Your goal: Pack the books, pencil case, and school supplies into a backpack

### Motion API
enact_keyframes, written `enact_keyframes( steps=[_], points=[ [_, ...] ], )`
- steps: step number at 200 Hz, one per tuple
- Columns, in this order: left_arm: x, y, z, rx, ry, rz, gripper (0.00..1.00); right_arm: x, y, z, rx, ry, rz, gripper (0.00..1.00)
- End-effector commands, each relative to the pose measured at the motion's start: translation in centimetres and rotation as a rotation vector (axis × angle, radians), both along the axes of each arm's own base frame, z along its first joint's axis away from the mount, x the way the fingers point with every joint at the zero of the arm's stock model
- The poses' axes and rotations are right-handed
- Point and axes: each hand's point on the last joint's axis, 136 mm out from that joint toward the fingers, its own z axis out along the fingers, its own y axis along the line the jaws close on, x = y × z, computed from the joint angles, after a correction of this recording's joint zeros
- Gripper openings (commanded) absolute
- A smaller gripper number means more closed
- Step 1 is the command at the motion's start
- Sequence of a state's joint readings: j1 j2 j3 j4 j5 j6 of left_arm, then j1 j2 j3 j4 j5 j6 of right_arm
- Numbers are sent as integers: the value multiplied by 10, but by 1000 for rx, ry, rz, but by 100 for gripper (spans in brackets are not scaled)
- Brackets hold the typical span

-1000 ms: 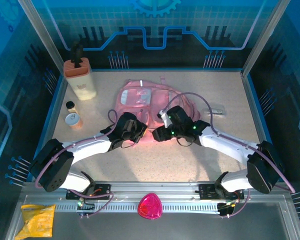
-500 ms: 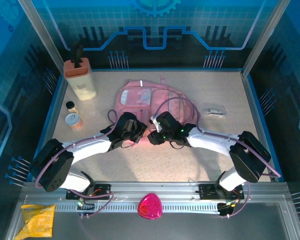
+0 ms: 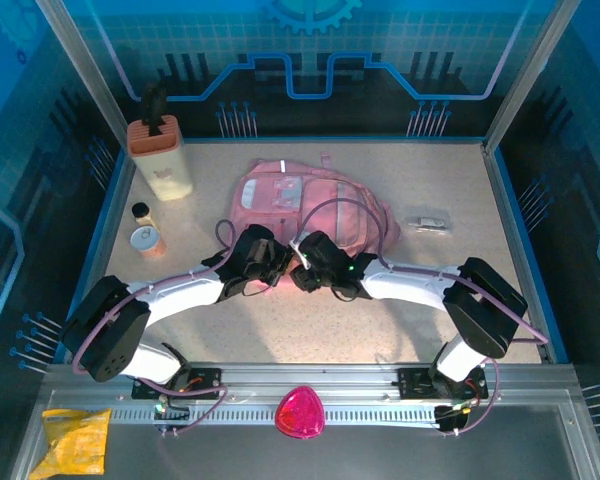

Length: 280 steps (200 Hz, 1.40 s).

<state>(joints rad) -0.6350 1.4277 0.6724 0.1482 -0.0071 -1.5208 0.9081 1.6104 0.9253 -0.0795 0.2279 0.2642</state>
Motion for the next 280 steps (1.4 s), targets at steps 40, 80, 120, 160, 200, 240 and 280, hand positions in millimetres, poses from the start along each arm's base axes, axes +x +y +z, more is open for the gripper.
enact_keyframes(
  steps=[40, 80, 120, 160, 200, 240, 280],
  points=[
    [-10, -28, 44, -107, -64, -111, 0, 36, 17, 29, 99, -185, -72, 24],
    [-9, -16, 44, -58, -74, -94, 0, 25, 4, 35, 111, -169, -103, 3],
    [-4, 3, 36, -42, -62, -58, 0, 3, -33, 22, 69, -60, -174, 0],
    [-1, 1, 43, -83, -75, -62, 0, -16, -28, 14, 88, 9, -91, 0],
    [-2, 14, 41, -51, -68, -50, 0, -12, -71, 6, -1, 27, -208, 0],
    [-2, 23, 45, -41, -79, -37, 0, -6, -107, 8, -13, 35, -279, 0],
    [2, 17, 49, -50, -85, -54, 0, -11, -68, 22, 45, 50, -141, 1]
  ],
)
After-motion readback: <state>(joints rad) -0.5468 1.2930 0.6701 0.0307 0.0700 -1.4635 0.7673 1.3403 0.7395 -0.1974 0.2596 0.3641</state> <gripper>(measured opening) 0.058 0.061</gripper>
